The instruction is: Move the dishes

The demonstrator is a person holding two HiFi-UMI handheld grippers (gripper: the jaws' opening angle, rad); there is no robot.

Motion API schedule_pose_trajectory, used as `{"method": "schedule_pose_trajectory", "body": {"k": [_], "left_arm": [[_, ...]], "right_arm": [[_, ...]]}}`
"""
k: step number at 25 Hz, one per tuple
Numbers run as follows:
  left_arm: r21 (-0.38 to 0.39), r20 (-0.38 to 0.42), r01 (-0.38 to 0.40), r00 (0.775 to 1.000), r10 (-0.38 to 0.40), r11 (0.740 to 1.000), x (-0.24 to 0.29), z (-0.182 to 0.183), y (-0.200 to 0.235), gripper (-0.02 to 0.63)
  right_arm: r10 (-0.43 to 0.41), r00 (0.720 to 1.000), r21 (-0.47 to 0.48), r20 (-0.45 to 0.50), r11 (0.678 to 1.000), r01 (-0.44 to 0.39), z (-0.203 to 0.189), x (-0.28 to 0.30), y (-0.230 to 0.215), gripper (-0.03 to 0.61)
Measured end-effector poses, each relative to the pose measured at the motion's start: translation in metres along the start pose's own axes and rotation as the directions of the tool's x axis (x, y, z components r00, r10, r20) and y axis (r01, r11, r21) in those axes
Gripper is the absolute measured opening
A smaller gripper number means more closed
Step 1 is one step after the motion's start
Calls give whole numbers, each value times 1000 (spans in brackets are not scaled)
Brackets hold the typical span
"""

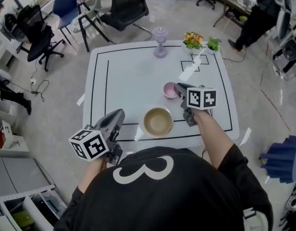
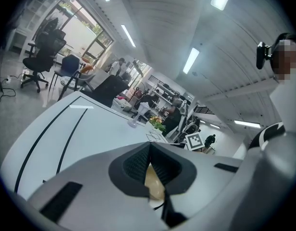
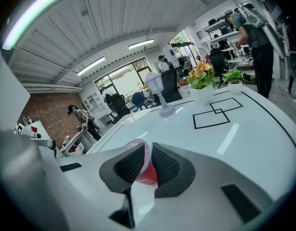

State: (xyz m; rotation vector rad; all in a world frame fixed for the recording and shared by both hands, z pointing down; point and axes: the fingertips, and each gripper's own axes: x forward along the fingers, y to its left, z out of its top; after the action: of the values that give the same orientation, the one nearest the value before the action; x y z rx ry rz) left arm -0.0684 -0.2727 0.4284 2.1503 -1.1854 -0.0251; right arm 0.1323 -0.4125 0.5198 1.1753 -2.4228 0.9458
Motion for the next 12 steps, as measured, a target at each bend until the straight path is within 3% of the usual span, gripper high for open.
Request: {"method": "schedule_pose_trajectory", "body": {"k": [8,12], "left_arm": [[-19,6,-29,1000,29,999,-19,-5,-5,3],[-23,6,-33,999,33,999,-26,-8,-9,3]], "right_arm": [[25,999,11,35,1000,-26,4,-13,5,220],[33,998,-29,48,999,-32,6,-28,14,249]]}}
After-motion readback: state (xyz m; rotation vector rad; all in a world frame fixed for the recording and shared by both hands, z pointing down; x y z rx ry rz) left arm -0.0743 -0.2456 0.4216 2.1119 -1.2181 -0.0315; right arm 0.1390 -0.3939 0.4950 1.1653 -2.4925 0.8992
